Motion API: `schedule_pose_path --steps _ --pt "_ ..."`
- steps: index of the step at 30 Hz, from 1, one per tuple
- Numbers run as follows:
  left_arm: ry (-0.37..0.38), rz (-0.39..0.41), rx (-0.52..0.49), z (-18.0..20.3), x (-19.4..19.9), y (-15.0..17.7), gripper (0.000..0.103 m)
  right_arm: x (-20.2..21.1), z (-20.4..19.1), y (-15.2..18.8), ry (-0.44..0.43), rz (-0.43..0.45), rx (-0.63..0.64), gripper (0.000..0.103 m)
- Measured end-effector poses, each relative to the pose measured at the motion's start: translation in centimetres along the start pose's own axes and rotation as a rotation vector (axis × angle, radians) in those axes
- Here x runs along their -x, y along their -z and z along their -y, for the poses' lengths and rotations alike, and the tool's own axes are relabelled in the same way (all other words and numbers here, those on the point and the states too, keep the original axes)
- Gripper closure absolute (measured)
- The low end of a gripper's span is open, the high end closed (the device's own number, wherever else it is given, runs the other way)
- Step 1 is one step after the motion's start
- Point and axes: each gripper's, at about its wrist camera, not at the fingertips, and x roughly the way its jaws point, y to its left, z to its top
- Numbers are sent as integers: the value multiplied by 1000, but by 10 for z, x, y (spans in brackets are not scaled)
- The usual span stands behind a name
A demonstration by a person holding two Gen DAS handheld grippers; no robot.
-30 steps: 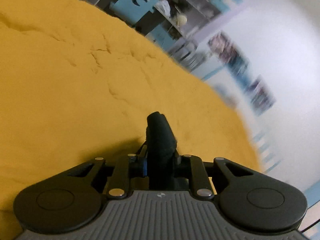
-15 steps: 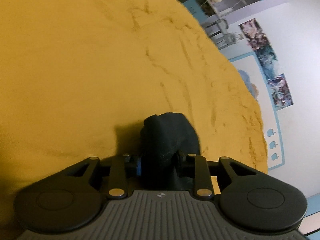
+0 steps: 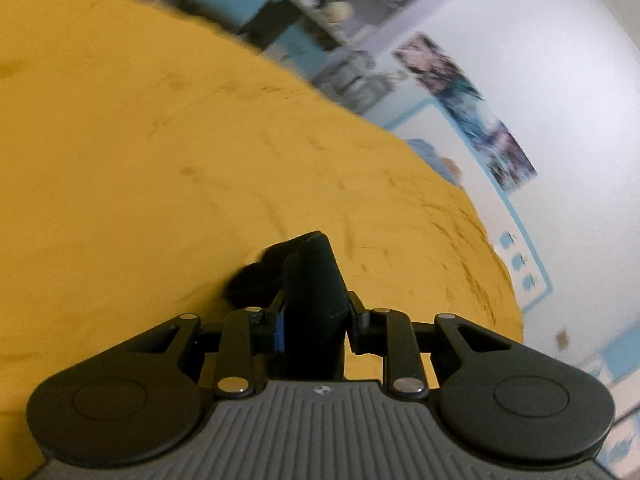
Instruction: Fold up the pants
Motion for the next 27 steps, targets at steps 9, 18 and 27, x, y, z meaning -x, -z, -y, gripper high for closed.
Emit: schedule_pose_path --steps 9,18,27 --pt "122 -2 -598 122 9 59 73 42 39 -5 24 111 -118 59" --pt "88 -277 -1373 166 -18 250 62 69 75 7 63 152 -213 59" --pt "95 -310 -1344 161 1 249 43 66 91 11 62 155 -250 59"
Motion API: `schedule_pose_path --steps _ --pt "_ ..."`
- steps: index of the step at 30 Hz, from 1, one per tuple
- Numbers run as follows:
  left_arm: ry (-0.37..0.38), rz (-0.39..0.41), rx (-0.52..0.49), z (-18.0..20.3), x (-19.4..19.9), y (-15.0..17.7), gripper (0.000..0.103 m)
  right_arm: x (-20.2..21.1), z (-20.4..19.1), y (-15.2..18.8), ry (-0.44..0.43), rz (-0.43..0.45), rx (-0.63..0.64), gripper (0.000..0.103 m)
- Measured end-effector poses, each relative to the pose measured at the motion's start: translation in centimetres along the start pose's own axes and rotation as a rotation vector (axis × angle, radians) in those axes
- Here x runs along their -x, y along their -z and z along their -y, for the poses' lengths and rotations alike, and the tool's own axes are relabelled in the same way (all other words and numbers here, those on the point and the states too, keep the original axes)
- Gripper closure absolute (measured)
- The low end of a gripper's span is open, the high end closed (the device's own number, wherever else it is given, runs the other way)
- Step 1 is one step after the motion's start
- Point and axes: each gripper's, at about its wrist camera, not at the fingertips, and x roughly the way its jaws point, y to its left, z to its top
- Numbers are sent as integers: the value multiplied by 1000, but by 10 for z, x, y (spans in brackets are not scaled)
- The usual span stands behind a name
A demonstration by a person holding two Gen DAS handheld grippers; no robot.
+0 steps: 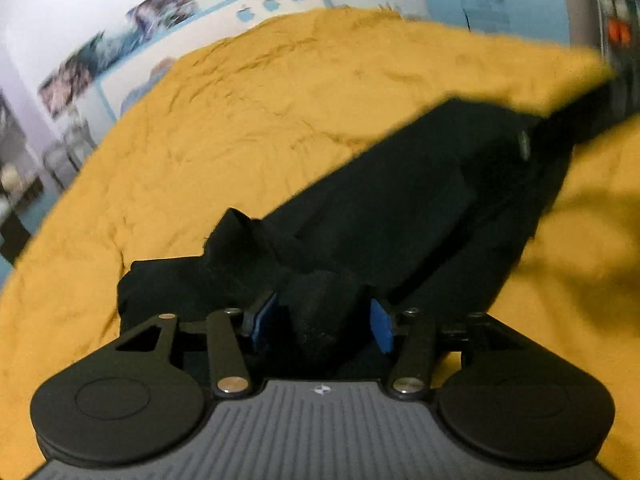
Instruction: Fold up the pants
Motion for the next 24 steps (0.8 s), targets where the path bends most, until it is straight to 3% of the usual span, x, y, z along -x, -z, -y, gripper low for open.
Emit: schedule_pose_path --steps 2,4,5,9,13,16,18,20,22,24 --pt "88 66 121 -20 24 -2 37 -2 0 1 -11 -8 -8 59" --pt "128 126 245 -44 41 -4 17 -8 -6 0 -15 -25 14 59" --pt "126 146 317 -60 49 -2 15 -12 -10 0 -18 -39 25 58" --pt "66 156 578 -116 58 24 15 -33 -30 -4 -46 -83 53 52" --pt "70 77 831 -159 43 53 16 -59 -52 -5 -109 -127 28 48" --pt "100 47 922 -168 27 63 16 -77 -60 -4 -143 -146 -37 42" --pt "104 11 942 -165 13 61 16 -90 -59 -2 -109 -173 -95 42" --pt "99 -30 955 -164 5 65 17 -97 -58 -1 -116 -178 -128 49" --pt "101 -59 971 -162 -2 66 19 -96 -61 -1 -151 -170 -133 78" --pt "112 -56 989 -161 -1 71 19 -88 -67 -5 -162 -132 -99 89"
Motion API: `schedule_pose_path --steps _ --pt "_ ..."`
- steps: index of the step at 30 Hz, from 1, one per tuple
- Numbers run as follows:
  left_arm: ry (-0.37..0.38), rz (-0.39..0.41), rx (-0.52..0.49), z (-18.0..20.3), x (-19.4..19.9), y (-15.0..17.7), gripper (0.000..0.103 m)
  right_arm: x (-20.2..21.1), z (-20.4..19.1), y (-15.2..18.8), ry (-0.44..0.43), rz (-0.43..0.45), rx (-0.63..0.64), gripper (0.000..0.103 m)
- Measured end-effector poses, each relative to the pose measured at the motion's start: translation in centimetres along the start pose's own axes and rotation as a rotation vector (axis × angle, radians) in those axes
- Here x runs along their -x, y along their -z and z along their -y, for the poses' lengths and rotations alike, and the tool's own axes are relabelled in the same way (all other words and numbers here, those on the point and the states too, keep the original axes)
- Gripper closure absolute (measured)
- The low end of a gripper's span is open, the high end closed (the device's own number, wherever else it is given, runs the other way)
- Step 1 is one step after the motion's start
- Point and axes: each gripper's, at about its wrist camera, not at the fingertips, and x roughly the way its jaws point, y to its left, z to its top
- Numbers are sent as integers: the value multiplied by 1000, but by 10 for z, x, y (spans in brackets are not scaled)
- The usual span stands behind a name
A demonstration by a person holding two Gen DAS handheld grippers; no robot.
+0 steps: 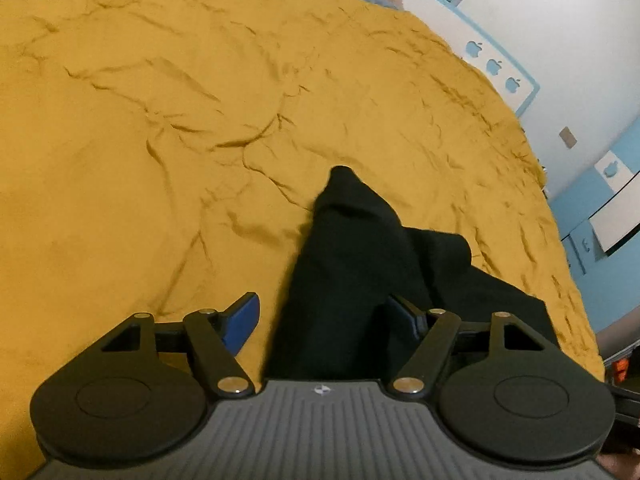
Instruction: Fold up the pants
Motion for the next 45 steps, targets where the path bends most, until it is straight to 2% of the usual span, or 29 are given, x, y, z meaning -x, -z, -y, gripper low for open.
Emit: schedule_pose_path --steps 3,9,12,14,16,18,20,22,24,26,27,28,30,33,36,37,38,39,40,43,45 --pt "13 5 15 1 1 3 19 12 -3 -5 -14 48 9 95" --pt "54 18 2 11 5 1 19 46 2 -22 -30 123 6 97" --pt "50 1 8 16 -2 3 19 56 5 -28 3 132 30 97" --pt "81 0 10 20 -1 5 19 66 8 -32 23 150 38 97" --pt "120 1 -21 27 1 7 19 77 17 -34 27 169 22 98" --pt "121 -9 -57 36 -2 8 19 86 26 -37 42 179 11 99" --pt "105 -34 -52 40 -11 9 19 92 38 -38 58 166 -4 99" --pt "90 -64 -31 41 -20 10 19 83 52 -38 30 75 -46 100" --pt "62 -86 -24 40 -28 12 20 71 59 -30 50 1 -50 100" --pt "53 -90 -39 42 -28 13 20 60 60 -22 119 -40 -32 93" --pt "55 -85 -42 43 -26 13 20 59 61 -20 119 -31 -45 85" --pt "67 -77 -37 42 -22 11 20 59 63 -19 103 -19 -69 66" --pt "109 -55 -5 36 -14 9 20 60 65 -20 57 6 -107 47" --pt "116 -68 58 24 -12 2 20 53 65 -22 64 -5 -113 46" --pt "88 -153 79 15 -26 -2 20 38 65 -28 124 -45 -99 46" --pt "80 -172 66 16 -31 -2 23 34 65 -28 125 -58 -100 49" --pt "75 -177 46 17 -34 -1 24 32 63 -27 117 -63 -101 52" --pt "69 -176 20 21 -36 0 24 31 61 -27 109 -65 -97 64" --pt "54 -175 -10 26 -37 0 25 31 58 -27 111 -66 -83 70" --pt "2 -166 -99 42 -37 4 32 36 52 -27 127 -62 -25 82" --pt "-26 -160 -137 49 -35 8 34 40 54 -29 113 -58 -24 87"
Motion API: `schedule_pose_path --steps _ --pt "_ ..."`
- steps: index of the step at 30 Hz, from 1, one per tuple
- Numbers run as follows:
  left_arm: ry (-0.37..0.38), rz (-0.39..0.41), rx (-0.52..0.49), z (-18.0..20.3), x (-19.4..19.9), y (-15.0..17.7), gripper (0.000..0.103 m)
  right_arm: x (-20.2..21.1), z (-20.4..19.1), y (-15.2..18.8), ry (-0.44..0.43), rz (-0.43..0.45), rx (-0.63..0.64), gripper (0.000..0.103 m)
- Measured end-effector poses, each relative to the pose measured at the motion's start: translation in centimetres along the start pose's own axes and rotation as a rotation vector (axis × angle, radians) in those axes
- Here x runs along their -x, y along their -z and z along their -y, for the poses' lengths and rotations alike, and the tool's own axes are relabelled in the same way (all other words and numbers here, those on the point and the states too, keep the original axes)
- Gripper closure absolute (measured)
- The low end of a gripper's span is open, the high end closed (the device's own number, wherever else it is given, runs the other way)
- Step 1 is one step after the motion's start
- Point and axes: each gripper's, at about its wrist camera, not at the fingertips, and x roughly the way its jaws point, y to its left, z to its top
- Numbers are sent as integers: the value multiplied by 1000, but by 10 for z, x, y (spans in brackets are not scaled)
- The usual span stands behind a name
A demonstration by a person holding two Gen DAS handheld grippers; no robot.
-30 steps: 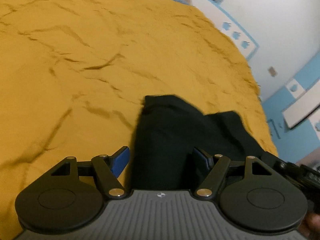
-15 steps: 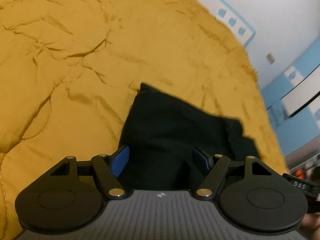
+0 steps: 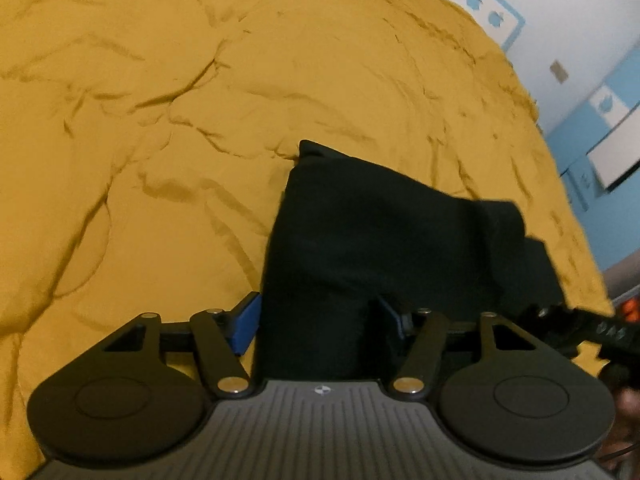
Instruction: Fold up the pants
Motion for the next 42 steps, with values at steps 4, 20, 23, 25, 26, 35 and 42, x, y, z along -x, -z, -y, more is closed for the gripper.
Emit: schedule_pose_path --steps 4,20,23,25,26,35,42 --pt "-32 6 -40 10 5 0 37 11 2 -3 -25 15 3 89" --pt "-8 2 -33 14 21 -14 45 63 1 -15 -19 109 75 92" --pt "6 -2 -35 20 20 -18 45 82 10 -22 0 133 77 92" --pt "24 -15 -37 26 16 -19 45 95 20 -25 14 144 76 93" --pt "31 -21 -42 30 13 -20 45 101 25 -27 20 149 75 93" --pt "51 -56 -98 72 -17 -15 45 138 94 -31 73 149 -1 100" --pt "61 -30 -108 85 -22 -13 45 138 124 -22 113 166 -41 102"
